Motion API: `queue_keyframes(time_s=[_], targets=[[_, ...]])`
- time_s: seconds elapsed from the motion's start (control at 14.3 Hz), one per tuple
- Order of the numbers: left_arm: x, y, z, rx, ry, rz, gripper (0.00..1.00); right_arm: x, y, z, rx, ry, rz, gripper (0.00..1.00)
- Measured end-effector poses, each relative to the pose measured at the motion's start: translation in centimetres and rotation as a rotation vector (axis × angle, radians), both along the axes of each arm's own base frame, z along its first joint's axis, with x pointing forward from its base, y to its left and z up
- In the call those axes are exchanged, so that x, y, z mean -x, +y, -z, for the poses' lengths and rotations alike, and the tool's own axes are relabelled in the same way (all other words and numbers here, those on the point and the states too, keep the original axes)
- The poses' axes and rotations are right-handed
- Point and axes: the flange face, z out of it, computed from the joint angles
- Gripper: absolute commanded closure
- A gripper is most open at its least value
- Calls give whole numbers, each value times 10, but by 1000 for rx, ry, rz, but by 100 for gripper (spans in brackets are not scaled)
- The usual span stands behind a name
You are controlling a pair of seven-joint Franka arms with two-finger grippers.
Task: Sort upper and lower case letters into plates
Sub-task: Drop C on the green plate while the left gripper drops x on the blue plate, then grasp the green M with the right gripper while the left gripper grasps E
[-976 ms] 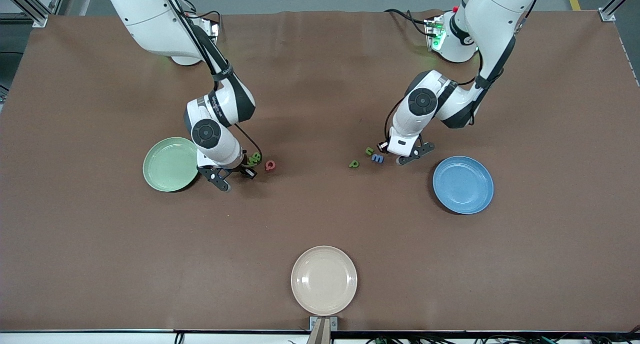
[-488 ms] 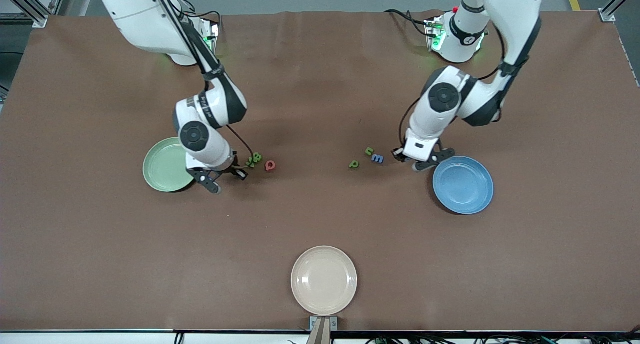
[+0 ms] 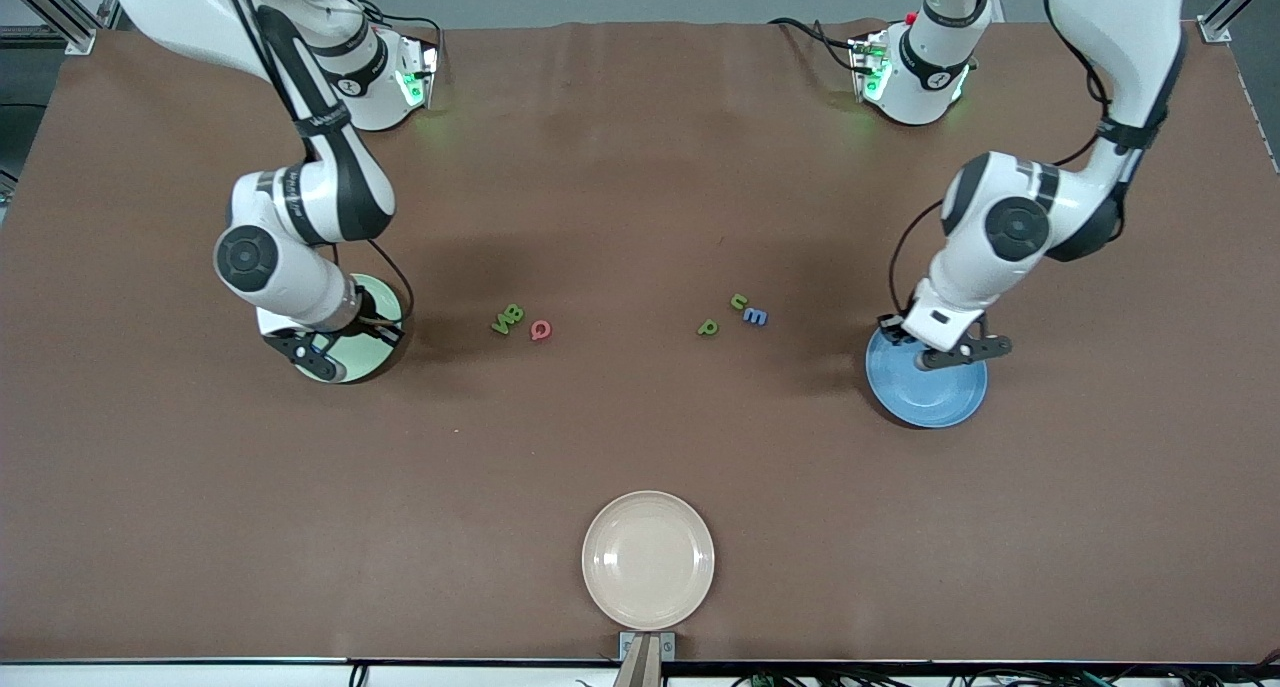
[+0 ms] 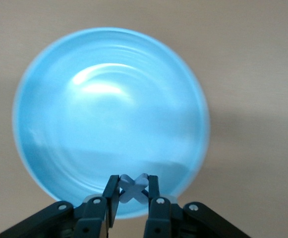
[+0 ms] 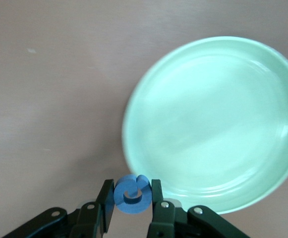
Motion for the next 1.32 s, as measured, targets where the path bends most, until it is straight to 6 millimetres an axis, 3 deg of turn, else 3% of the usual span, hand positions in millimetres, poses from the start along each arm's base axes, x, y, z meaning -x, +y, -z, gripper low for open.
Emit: queue_keyframes(time_s=[0.21,0.42,0.49,0.63,0.7,0.77,0.84,0.98,1.19,1.32], targets=[[-1,34,22,12,41,26,94,21,-35,21,-6,-26,-28,98],[-2,38,37,23,67,28,90,43,-65,46,-5,-47,-37,95],[-1,37,41,26,74,29,88,48,-70,52,-4,-39,-36,73],[-1,38,45,29,81,26,71,51,-70,56,-4,-30,-39,6],[-1,39,46,29,82,25,44,51,-69,57,-5,-29,-43,0],[-2,39,45,29,80,23,16,51,-68,57,-5,-29,-45,0],[-4,40,44,30,76,22,2,51,-67,57,-6,-29,-48,0],[-10,40,39,30,62,20,0,47,-63,53,-8,-29,-54,0],[-20,35,24,31,27,-19,0,27,-47,29,-15,-13,-62,0],[-22,17,11,38,3,-95,0,18,-25,17,-12,-29,-41,0]])
